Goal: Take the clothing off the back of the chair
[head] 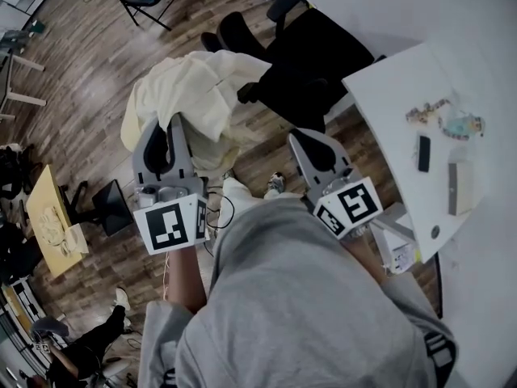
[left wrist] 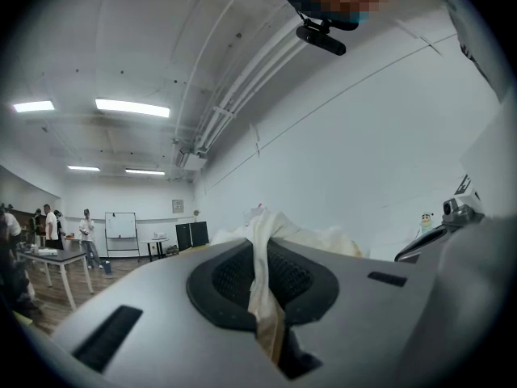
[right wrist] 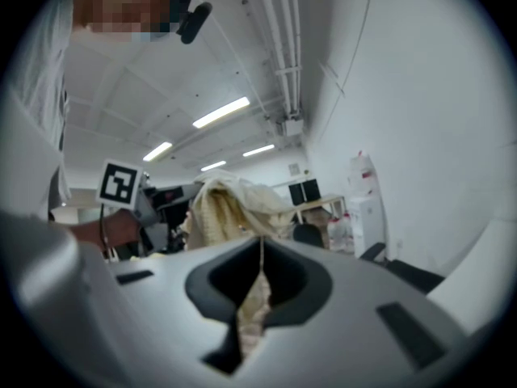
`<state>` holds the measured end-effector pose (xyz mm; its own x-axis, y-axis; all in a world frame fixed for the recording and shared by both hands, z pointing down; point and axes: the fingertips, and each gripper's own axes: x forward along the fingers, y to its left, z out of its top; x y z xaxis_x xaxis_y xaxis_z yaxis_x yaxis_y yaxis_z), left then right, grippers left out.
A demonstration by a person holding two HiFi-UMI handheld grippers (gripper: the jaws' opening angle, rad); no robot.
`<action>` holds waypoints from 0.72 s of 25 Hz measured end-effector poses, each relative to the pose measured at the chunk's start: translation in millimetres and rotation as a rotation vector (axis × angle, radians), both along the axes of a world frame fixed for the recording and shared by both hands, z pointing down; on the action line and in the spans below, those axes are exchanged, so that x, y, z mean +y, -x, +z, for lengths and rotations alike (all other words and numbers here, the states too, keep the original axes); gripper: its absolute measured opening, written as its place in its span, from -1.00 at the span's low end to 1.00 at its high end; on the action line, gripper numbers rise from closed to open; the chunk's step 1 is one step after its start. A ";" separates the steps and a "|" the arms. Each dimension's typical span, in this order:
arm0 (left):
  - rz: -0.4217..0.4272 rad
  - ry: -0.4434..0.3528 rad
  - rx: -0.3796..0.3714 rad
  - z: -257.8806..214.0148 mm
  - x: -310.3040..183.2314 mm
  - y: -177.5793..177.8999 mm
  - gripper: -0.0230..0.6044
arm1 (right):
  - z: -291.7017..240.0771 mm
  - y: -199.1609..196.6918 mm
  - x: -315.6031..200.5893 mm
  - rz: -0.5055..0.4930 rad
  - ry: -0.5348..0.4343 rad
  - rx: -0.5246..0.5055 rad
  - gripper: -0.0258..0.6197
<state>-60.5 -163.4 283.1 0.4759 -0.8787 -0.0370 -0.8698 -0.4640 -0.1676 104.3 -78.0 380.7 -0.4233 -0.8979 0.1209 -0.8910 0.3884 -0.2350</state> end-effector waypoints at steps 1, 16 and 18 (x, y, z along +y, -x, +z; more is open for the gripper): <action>-0.010 0.002 -0.001 0.4 1.3 3.7 -0.78 | -0.2 2.5 -1.0 -0.008 0.000 0.000 -0.81; -0.142 0.017 -0.003 10.4 14.8 61.9 -0.78 | -3.3 43.7 -16.7 -0.120 -0.004 0.012 -0.82; -0.161 0.018 -0.001 11.9 16.7 67.6 -0.78 | -3.3 46.8 -19.4 -0.134 -0.004 0.014 -0.82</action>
<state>-128.0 -146.7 295.0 0.3287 -0.9442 -0.0203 -0.9331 -0.3214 -0.1612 57.5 -97.3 377.4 -0.5381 -0.8338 0.1239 -0.8341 0.5055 -0.2209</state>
